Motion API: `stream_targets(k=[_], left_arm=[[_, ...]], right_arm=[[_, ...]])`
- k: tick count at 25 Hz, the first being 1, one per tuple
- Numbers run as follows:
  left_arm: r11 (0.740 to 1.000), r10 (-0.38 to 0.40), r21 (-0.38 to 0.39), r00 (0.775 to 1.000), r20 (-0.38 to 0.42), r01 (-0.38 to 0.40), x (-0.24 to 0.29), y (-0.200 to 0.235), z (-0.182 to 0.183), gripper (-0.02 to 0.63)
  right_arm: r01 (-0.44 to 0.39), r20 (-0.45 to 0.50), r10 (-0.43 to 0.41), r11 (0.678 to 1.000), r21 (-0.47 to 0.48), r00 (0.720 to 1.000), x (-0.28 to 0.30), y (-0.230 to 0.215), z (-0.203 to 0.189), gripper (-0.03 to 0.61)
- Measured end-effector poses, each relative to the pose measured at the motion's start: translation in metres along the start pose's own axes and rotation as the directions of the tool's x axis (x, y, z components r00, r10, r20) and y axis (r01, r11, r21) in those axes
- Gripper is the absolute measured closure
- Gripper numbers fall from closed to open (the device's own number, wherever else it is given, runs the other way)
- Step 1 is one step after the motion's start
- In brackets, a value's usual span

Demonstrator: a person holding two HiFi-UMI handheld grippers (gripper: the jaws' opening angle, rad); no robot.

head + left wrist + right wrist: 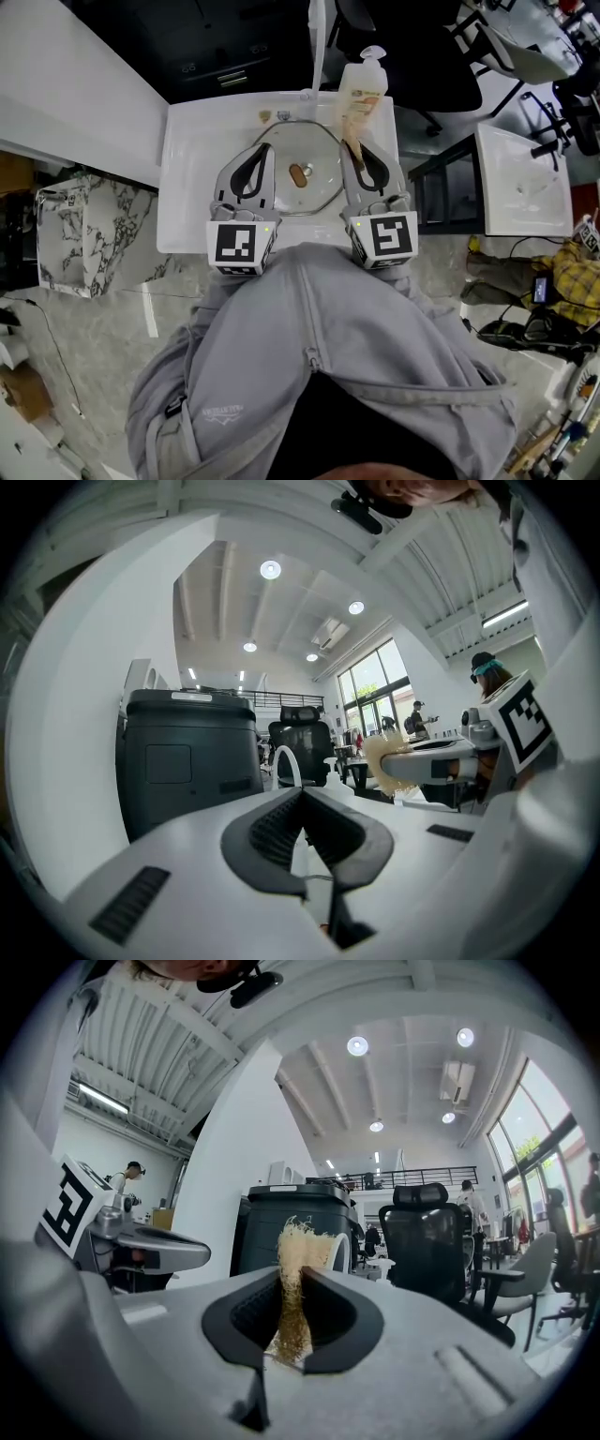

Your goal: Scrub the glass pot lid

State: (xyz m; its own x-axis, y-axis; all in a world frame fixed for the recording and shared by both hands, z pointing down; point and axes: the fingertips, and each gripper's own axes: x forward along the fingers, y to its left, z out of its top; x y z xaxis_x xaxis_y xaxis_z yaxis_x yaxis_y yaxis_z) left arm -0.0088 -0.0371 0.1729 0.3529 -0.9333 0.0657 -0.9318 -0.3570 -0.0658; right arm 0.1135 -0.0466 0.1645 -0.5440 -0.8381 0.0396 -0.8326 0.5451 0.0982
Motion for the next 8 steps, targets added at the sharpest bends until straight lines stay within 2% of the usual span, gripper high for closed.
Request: stream_targets(k=[8], left_arm=[[1.0,0.003,-0.003,1.0,-0.002,-0.003,0.004,-0.009,0.001,0.607]], right_arm=[[0.01,-0.003,-0.01,1.0,0.029,1.0,-0.006,-0.013,-0.003,0.543]])
